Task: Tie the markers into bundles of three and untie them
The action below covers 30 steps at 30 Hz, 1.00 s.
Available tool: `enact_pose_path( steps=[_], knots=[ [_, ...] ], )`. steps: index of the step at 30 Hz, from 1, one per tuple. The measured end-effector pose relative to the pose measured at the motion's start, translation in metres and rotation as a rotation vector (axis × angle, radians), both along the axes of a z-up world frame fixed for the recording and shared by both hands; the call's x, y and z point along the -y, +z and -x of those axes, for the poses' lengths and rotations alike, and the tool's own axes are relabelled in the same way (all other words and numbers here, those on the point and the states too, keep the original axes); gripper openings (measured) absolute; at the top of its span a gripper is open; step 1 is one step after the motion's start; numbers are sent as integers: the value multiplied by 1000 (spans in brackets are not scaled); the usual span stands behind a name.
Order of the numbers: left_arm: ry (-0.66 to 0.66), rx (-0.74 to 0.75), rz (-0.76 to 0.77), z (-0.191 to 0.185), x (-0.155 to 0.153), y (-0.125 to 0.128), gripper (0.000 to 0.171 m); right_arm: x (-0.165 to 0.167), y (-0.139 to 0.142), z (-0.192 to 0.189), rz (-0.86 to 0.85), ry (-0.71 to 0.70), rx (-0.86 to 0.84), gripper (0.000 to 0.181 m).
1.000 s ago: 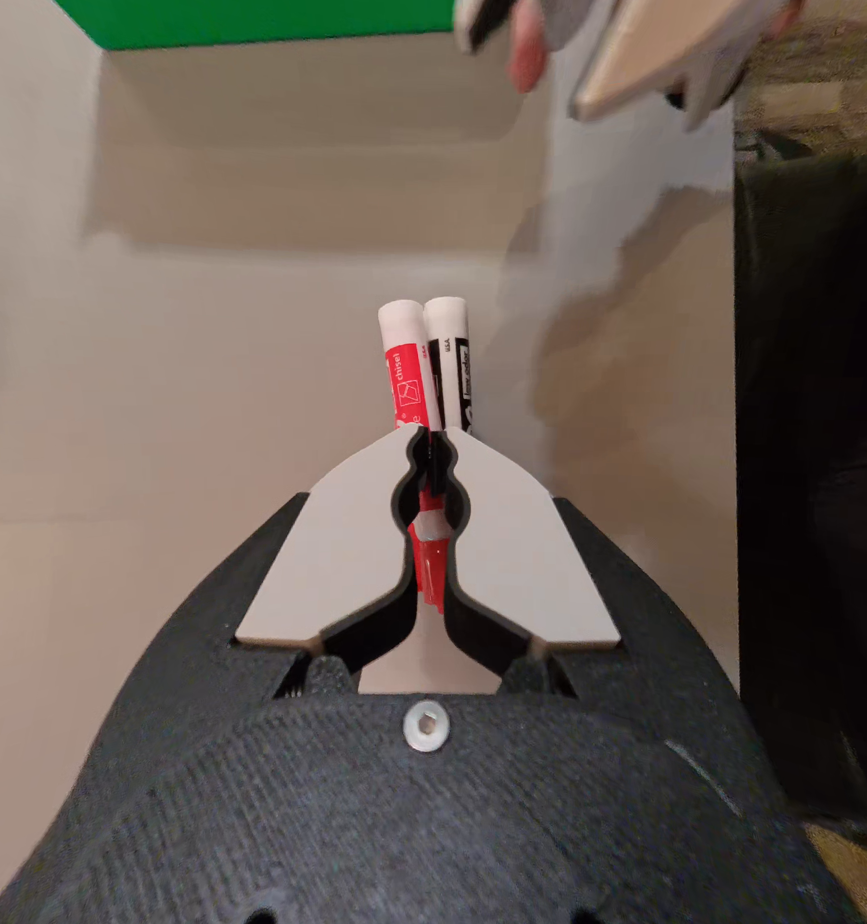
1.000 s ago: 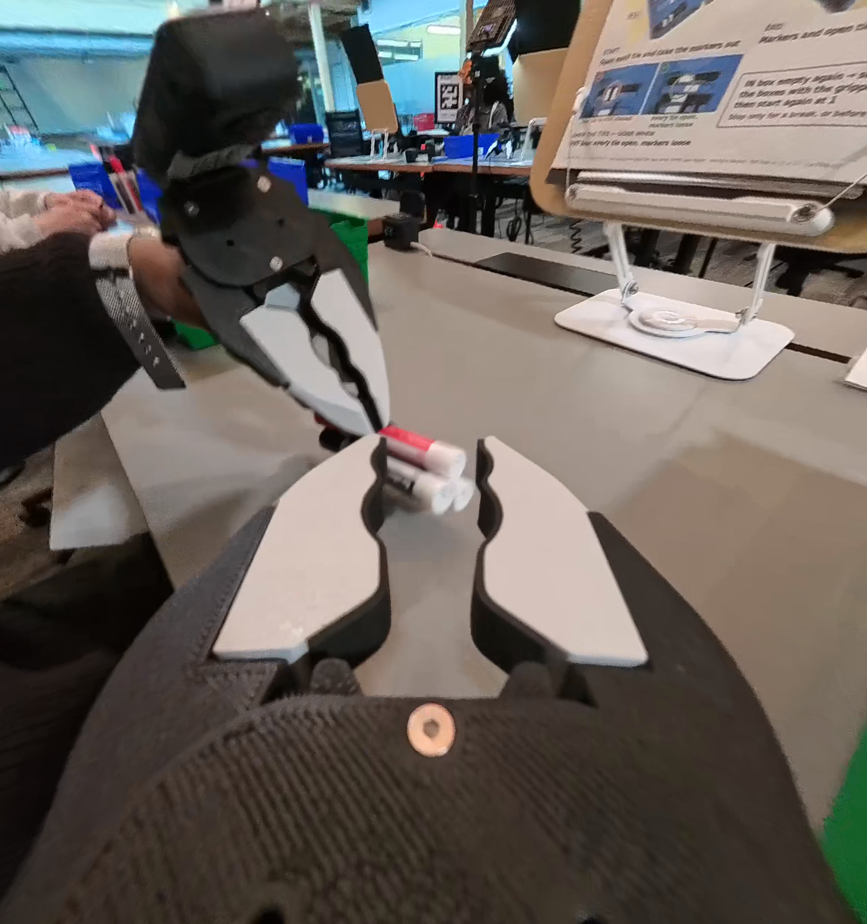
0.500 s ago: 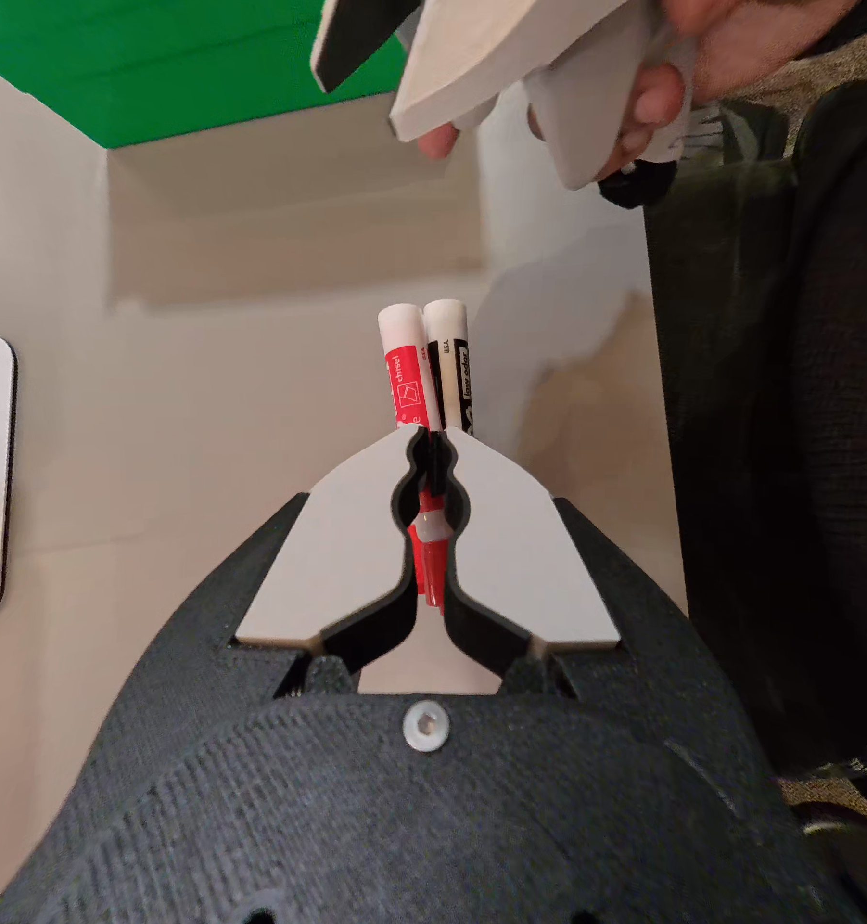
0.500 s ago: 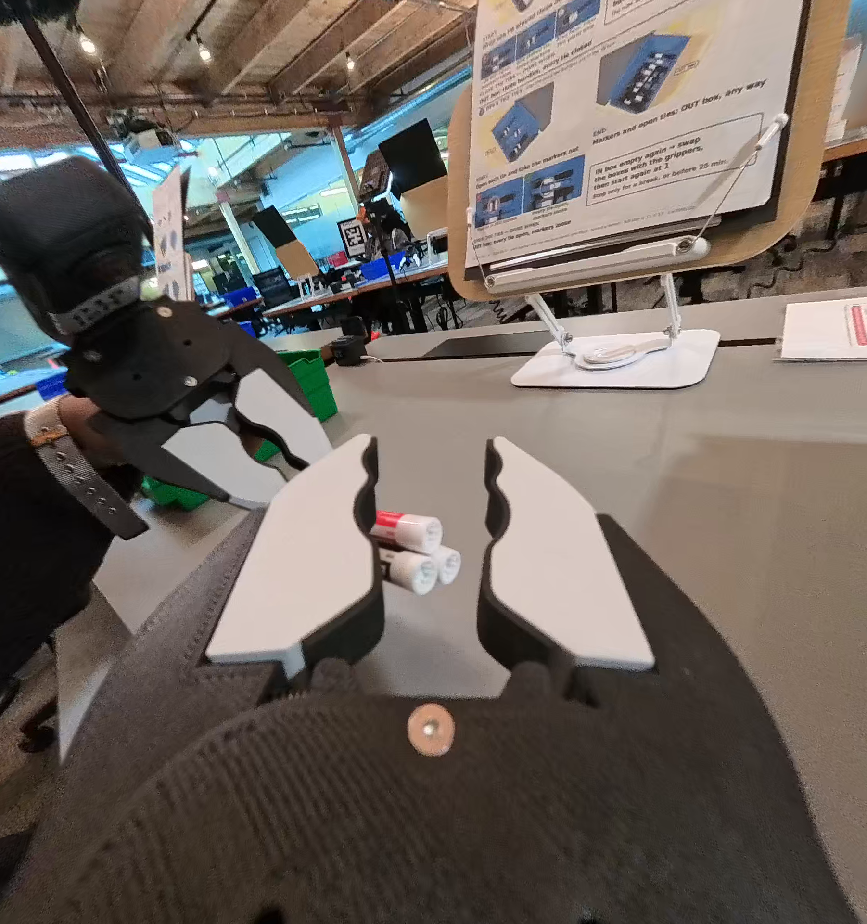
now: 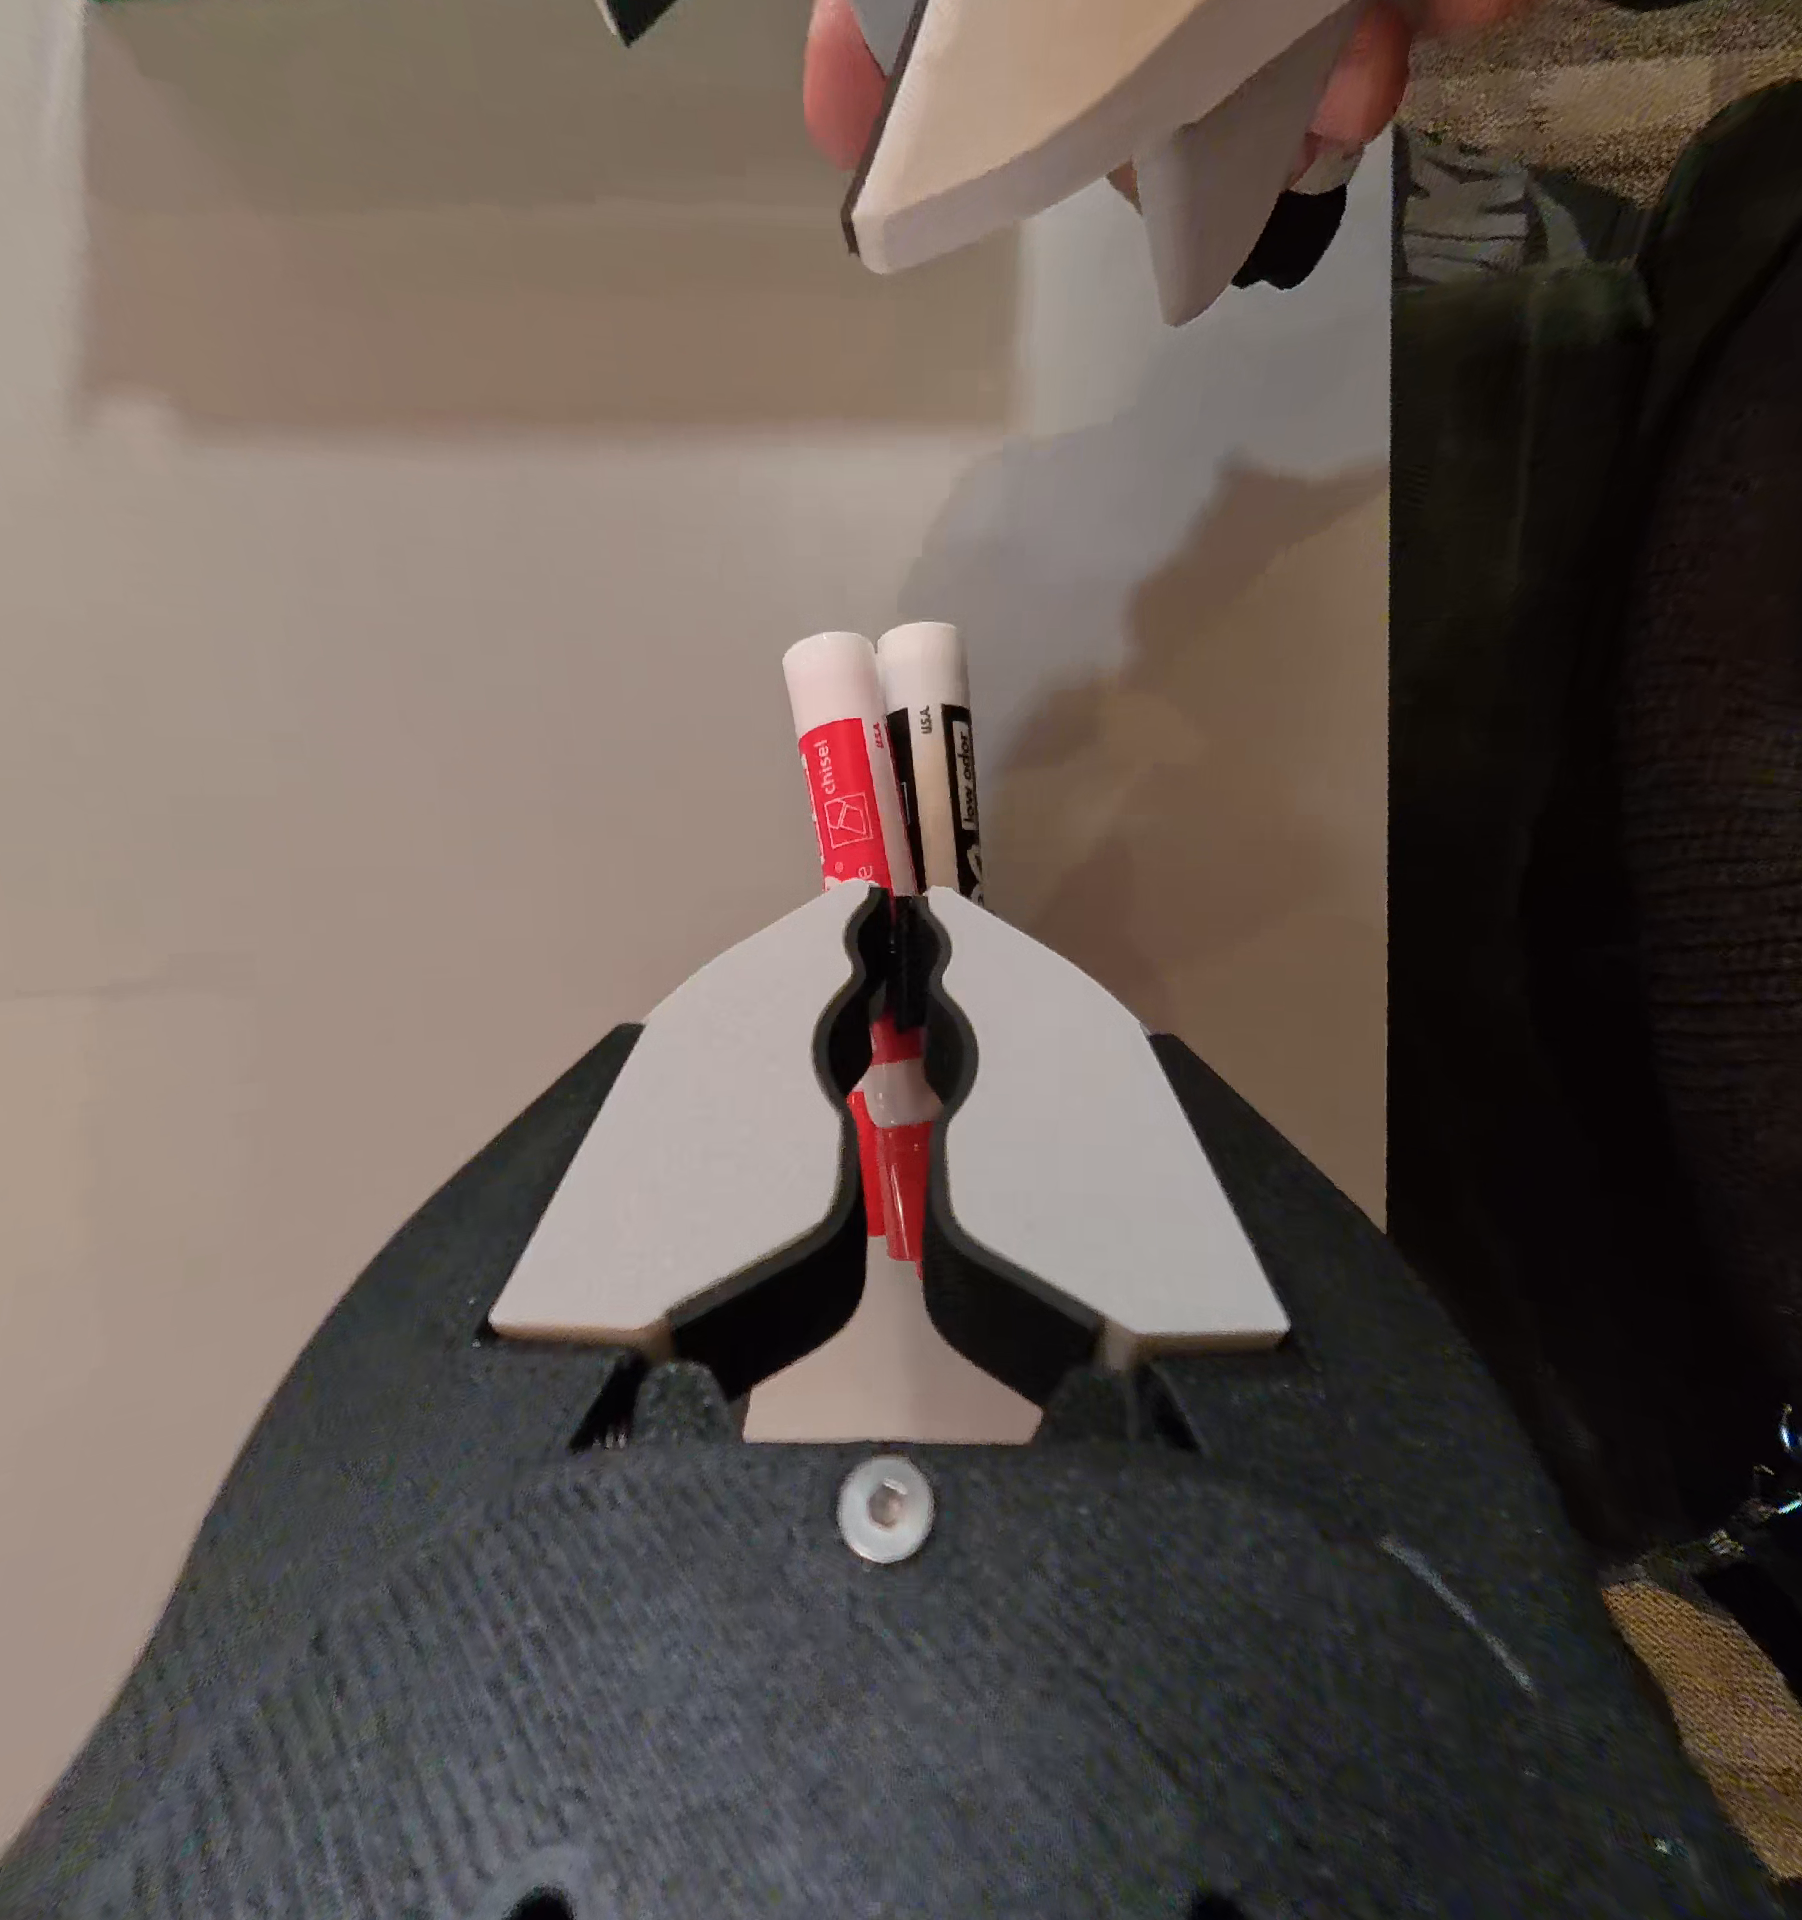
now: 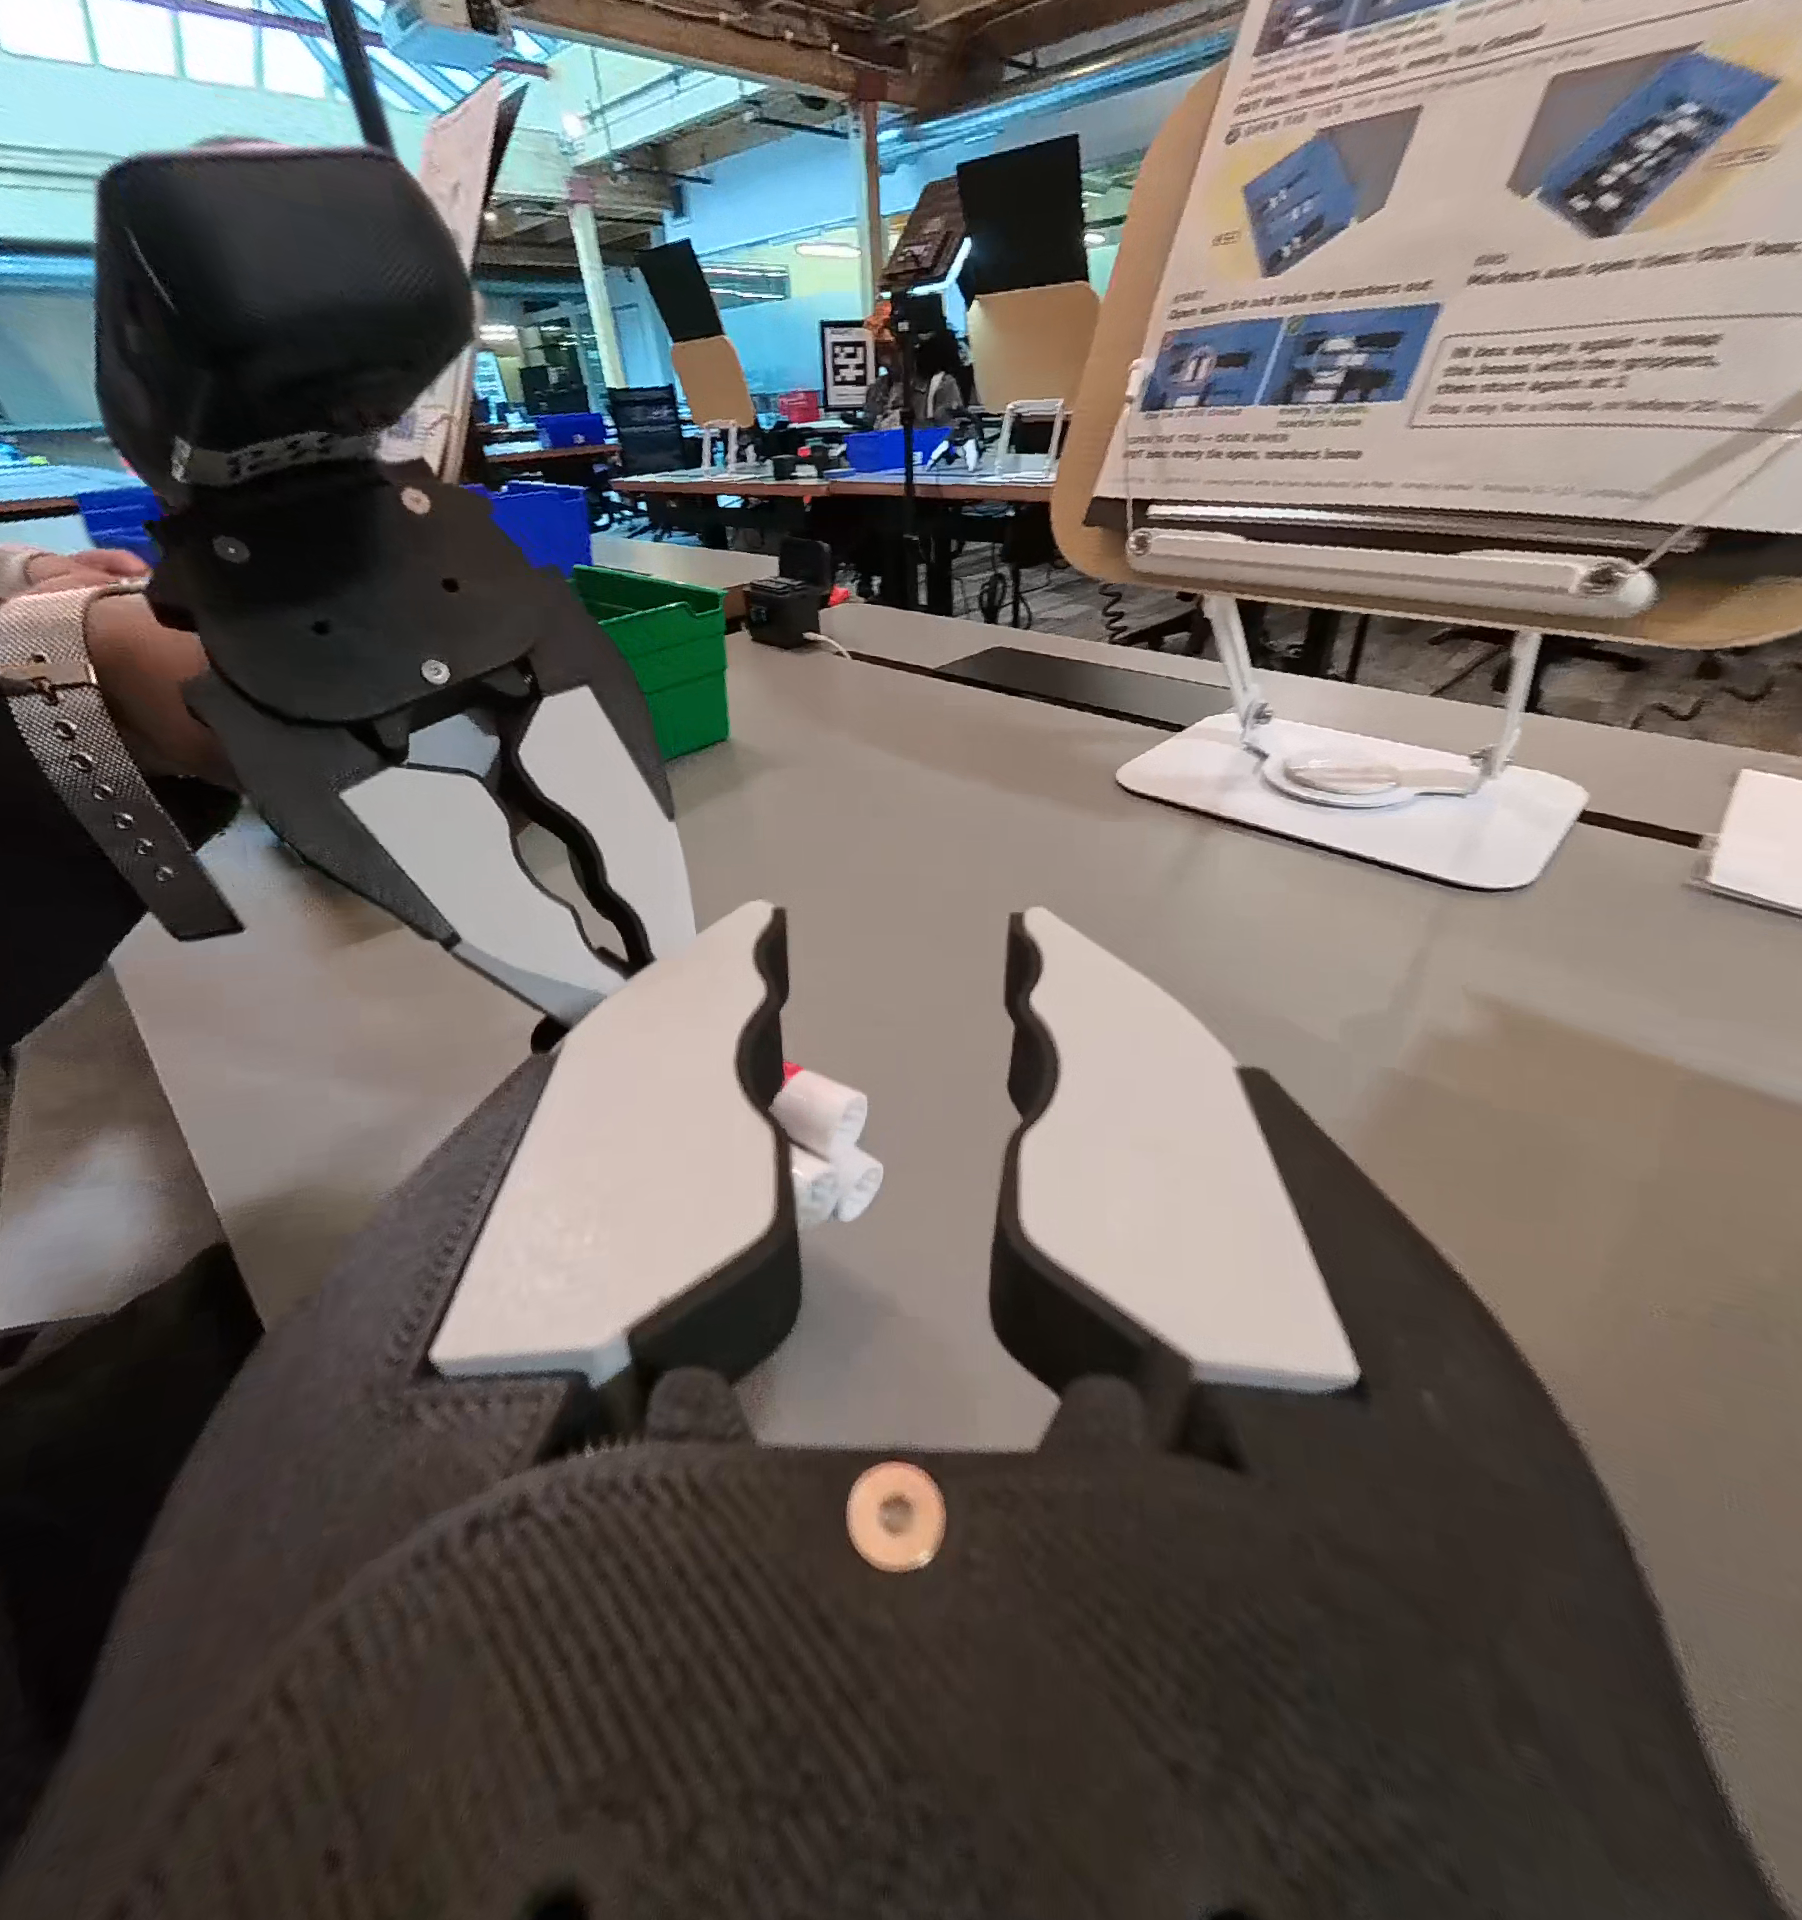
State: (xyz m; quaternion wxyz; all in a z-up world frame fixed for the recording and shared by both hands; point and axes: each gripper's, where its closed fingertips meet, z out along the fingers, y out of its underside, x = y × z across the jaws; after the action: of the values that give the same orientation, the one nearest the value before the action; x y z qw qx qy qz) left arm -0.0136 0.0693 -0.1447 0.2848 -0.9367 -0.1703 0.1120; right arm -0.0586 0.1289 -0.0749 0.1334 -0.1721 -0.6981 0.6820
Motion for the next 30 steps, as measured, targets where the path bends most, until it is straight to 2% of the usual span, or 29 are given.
enact_pose_path(
  steps=[5,13,17,24,30],
  knots=[
    [53,14,13,-14,14,2,7,24,-3,-6,-32,72,-28,40],
    [91,-10,5,-35,22,25,7,50,-5,-15,-44,158,-34,39],
    [103,-1,-4,-37,25,26,7,52,-5,-15,-38,167,-24,38],
    [83,47,1,-36,23,11,7,49,-6,-14,-42,161,-21,38],
    [46,60,-1,-30,15,7,7,37,-7,-12,-47,122,-26,38]
  ],
)
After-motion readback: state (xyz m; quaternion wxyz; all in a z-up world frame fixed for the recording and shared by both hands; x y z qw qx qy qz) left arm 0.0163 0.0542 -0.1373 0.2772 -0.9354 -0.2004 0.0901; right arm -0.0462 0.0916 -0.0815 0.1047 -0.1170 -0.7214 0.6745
